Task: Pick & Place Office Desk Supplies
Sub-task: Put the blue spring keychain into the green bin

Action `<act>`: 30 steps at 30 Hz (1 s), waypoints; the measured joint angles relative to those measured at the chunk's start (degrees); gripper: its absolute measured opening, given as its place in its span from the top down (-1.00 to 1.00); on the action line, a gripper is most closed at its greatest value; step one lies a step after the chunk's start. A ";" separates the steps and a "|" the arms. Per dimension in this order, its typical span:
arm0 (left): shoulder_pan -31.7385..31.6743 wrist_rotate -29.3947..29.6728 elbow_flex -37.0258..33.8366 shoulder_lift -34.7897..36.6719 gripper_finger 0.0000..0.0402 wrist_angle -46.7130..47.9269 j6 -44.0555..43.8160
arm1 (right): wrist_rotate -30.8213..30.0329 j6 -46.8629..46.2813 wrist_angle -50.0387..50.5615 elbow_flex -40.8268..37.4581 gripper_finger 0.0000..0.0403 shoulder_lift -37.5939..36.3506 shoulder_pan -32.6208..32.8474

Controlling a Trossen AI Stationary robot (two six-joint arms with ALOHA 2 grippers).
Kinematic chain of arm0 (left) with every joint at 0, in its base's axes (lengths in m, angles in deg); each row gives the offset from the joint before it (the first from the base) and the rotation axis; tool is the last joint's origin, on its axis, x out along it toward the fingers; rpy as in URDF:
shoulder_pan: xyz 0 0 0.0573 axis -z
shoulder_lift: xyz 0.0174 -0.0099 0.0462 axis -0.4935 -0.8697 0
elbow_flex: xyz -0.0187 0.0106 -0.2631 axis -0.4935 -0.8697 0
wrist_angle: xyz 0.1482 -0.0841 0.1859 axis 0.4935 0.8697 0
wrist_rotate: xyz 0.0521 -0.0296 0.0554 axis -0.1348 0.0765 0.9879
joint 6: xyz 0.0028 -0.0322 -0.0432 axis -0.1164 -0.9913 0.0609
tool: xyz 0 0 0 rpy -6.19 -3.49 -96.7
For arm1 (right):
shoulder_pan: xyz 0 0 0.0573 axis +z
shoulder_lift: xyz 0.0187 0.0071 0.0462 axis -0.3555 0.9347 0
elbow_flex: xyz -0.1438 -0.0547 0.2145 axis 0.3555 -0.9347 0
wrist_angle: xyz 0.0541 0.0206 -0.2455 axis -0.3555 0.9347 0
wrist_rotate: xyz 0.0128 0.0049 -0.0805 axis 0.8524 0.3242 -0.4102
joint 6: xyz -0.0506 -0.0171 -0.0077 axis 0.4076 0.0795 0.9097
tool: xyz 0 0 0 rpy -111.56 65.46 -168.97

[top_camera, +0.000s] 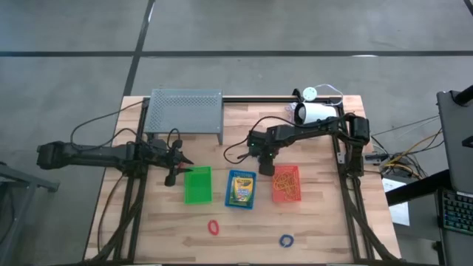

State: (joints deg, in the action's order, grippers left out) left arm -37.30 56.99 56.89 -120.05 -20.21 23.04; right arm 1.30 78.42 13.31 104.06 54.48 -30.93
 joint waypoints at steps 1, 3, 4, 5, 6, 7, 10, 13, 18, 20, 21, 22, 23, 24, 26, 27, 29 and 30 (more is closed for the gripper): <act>0.00 0.02 0.00 0.00 0.31 0.00 0.00 | 0.02 -0.01 -0.15 -0.12 0.48 0.00 0.01; 0.00 0.02 0.01 0.01 0.31 0.00 0.00 | 0.07 -0.01 -0.69 -0.50 0.48 0.00 0.01; -0.02 0.02 0.01 0.00 0.31 0.00 0.00 | 0.21 -0.05 -0.69 -0.67 0.47 0.00 0.01; 0.00 0.02 0.01 0.00 0.31 0.00 0.00 | 0.31 -0.24 -0.75 -0.70 0.47 0.00 -0.01; 0.00 0.02 0.02 0.00 0.31 0.00 0.00 | 0.38 -0.27 -0.77 -0.76 0.47 0.00 -0.03; 0.00 0.02 0.01 0.00 0.31 0.00 0.00 | 0.38 -0.11 -0.75 -0.82 0.47 0.00 -0.03; -0.02 0.02 0.02 0.00 0.31 0.00 0.00 | 0.39 1.00 -0.77 -0.83 0.50 0.00 -0.03; -0.01 0.00 0.00 0.00 0.31 0.00 0.00 | 0.38 1.23 -0.83 -0.89 0.55 0.00 -0.03; 0.00 0.01 0.01 0.00 0.31 0.00 0.00 | 0.32 1.08 -0.96 -0.98 0.68 0.00 -0.03; -0.02 0.02 0.00 0.00 0.31 0.00 0.00 | 0.32 1.08 -1.03 -1.08 0.73 0.00 -0.03; 0.00 0.02 0.01 0.00 0.31 0.00 0.00 | 0.32 1.09 -1.06 -1.14 0.75 0.00 -0.03; -0.02 0.02 0.00 0.00 0.31 0.00 0.00 | 0.34 1.08 -1.10 -1.18 0.77 0.00 -0.03; 0.00 0.02 0.02 0.00 0.31 0.00 0.00 | 0.34 1.06 -1.10 -1.18 0.79 -0.01 -0.03; -0.01 0.02 0.01 0.00 0.31 0.00 0.00 | 0.34 0.99 -1.08 -1.20 0.81 -0.02 -0.03; -0.01 0.02 0.01 0.02 0.31 0.00 0.00 | 0.49 1.01 -1.05 -1.20 0.82 -0.02 -0.03; -0.02 0.02 0.00 0.00 0.31 0.00 0.00 | 0.52 1.05 -1.05 -1.22 0.83 -0.02 -0.03; -0.01 0.01 0.02 0.00 0.31 0.00 0.00 | 0.56 1.02 -1.04 -1.22 0.83 -0.02 -0.01; 0.00 0.00 0.00 0.00 0.31 0.00 0.00 | 0.65 0.88 -1.03 -1.18 0.83 -0.02 -0.01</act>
State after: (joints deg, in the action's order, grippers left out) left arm -37.30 56.99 56.89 -120.05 -20.22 23.04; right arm 1.95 79.30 12.28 102.88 54.46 -30.94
